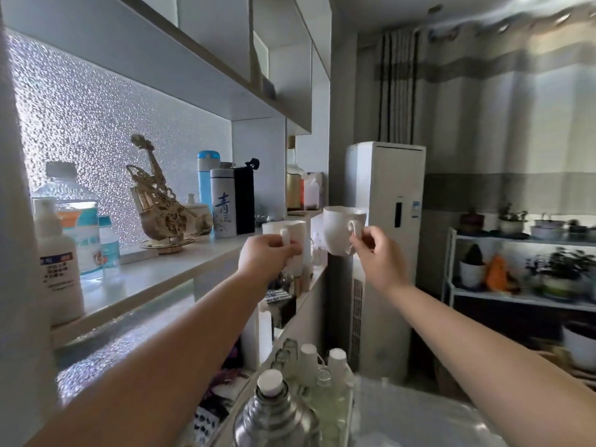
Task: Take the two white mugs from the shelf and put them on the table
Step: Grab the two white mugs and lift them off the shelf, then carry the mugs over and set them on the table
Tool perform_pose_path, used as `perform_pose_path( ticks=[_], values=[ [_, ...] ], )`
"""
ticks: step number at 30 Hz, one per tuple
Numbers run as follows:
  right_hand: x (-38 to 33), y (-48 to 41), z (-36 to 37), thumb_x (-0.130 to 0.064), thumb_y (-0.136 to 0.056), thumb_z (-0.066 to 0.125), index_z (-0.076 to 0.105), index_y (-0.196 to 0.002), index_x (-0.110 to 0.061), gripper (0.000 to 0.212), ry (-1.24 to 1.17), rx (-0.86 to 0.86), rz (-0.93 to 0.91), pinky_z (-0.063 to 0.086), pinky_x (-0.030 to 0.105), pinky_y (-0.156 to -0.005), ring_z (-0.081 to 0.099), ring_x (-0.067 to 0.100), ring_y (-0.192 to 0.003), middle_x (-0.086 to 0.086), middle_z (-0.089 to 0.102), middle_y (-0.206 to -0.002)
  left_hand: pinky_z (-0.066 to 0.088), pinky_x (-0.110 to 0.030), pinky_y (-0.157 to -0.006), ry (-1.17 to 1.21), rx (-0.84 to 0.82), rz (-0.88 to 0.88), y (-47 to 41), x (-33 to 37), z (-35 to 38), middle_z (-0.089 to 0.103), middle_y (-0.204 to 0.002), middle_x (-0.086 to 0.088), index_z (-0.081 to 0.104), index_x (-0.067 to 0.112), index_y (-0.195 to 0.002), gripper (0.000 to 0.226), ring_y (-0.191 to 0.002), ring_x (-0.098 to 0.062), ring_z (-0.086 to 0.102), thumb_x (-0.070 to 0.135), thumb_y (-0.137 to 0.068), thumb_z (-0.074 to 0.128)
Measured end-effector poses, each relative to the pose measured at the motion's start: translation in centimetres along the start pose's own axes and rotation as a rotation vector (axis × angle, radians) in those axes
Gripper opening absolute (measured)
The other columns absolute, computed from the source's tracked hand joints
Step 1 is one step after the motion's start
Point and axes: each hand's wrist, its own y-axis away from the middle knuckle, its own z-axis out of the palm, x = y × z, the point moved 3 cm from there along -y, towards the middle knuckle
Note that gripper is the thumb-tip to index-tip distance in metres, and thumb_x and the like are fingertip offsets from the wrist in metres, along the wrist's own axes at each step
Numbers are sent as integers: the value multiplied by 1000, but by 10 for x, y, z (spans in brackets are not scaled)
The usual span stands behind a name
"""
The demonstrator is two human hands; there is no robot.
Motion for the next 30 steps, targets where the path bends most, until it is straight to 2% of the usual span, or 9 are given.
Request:
perform_pose_path(
  ticks=[4,6,9,15,18,21,23,27,30],
  values=[
    [23,25,-57,-24,-91,56,61,-95,-9,16,82,6,21,39,10,-57,57,14,-72,1,64,-81,55,-31,-57,-1,-81,-4,20,0,47,71,-75,-1,74,21,-78,7,-64,-16,64,23,-73,79],
    [33,38,-89,-24,-92,55,61,-97,-11,15,125,22,32,41,11,-58,56,9,-70,-2,63,-80,57,-35,-63,-17,-119,6,34,3,73,71,-81,-2,75,20,-87,14,-73,-20,66,26,-74,78],
    [49,57,-141,-26,-92,55,61,-95,-15,13,177,48,47,45,23,-61,58,8,-71,-2,64,-81,53,-33,-67,-15,-167,36,62,14,114,66,-76,0,72,26,-77,5,-66,-16,59,25,-75,77],
    [79,99,-264,-25,-91,57,62,-92,-15,11,272,102,43,38,14,-57,58,3,-70,-6,64,-77,43,-22,-55,32,-204,53,139,47,202,63,-73,13,67,33,-64,19,-70,-7,58,21,-75,77],
    [92,120,-328,-26,-90,57,61,-92,-16,11,345,101,62,33,11,-52,54,-3,-65,-16,57,-71,45,-22,-57,23,-232,60,183,62,247,66,-73,9,66,34,-63,21,-69,-8,59,22,-75,77],
    [103,141,-387,-25,-90,58,62,-93,-13,13,405,100,65,33,15,-52,52,2,-62,-10,58,-72,50,-24,-62,61,-249,29,223,73,289,69,-80,6,72,28,-76,7,-75,-12,62,24,-76,76],
    [109,154,-422,-24,-89,59,62,-95,-11,15,430,95,73,36,18,-54,55,11,-68,-4,61,-77,55,-30,-70,84,-262,0,249,78,317,70,-88,0,74,19,-91,16,-82,-17,63,25,-76,76],
    [119,178,-474,-23,-89,59,62,-93,-10,14,466,80,101,39,25,-56,58,16,-73,0,64,-81,49,-22,-58,75,-300,-25,287,85,361,67,-89,-2,72,16,-98,24,-77,-14,59,28,-78,75],
    [130,190,-497,-22,-89,59,62,-92,-9,14,483,92,134,43,30,-58,59,19,-71,2,64,-80,49,-23,-62,65,-351,-26,302,85,385,69,-94,-1,73,17,-98,22,-83,-13,61,25,-78,74]
  ],
)
